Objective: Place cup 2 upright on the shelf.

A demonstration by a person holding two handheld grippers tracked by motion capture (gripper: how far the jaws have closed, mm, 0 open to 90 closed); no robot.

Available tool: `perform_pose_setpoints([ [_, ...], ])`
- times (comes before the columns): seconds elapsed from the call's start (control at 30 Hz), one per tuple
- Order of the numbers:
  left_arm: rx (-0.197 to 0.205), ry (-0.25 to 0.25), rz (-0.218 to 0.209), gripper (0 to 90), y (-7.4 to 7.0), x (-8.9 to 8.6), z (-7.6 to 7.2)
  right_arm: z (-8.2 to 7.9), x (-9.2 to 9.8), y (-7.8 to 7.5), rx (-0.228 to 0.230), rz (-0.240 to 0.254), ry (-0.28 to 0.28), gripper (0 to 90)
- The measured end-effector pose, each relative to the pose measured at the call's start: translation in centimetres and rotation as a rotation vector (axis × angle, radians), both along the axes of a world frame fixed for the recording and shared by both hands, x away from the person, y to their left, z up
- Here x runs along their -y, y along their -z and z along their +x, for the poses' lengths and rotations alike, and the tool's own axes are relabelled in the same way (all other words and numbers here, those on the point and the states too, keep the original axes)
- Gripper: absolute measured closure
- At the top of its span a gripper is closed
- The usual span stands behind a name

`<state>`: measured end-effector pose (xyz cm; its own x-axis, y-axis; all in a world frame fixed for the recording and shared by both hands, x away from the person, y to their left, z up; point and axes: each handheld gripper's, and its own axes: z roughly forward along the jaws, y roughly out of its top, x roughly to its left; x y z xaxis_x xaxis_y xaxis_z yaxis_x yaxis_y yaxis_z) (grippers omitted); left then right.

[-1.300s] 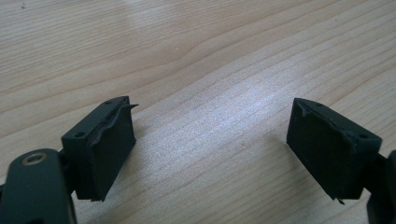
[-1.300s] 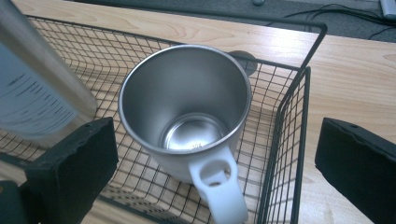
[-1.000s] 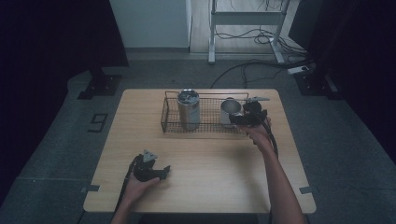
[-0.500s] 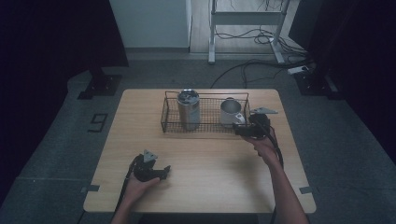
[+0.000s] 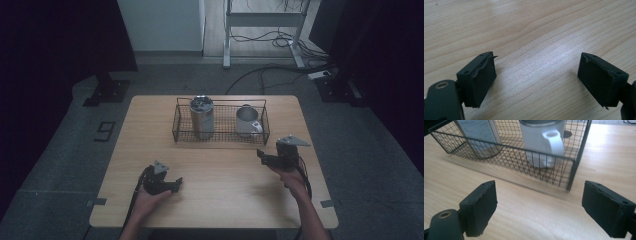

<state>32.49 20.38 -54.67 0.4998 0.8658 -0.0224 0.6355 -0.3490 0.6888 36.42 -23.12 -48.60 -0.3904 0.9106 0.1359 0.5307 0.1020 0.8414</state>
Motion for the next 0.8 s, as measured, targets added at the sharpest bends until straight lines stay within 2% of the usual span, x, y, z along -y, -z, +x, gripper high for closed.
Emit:
perform_pose_setpoints([
  [0.3, 0.004, 0.000, 0.014, 14.3, 0.0, 0.2, 0.0, -2.1, 1.0, 2.2, -0.014, 0.000, -0.019, 13.6],
  [0.5, 0.004, 0.000, 0.013, 14.5, 0.0, 0.2, 0.0, -2.7, 1.0, 3.1, -0.015, 0.007, -0.049, 14.5],
  [0.6, 0.004, -0.001, 0.013, 14.5, 0.0, 0.2, 0.0, -2.8, 0.8, 3.5, -0.022, -0.019, -0.066, 14.2],
  [0.8, 0.004, -0.001, 0.013, 14.5, 0.0, 0.2, 0.0, -2.7, 0.9, 3.9, -0.027, -0.019, -0.064, 14.6],
])
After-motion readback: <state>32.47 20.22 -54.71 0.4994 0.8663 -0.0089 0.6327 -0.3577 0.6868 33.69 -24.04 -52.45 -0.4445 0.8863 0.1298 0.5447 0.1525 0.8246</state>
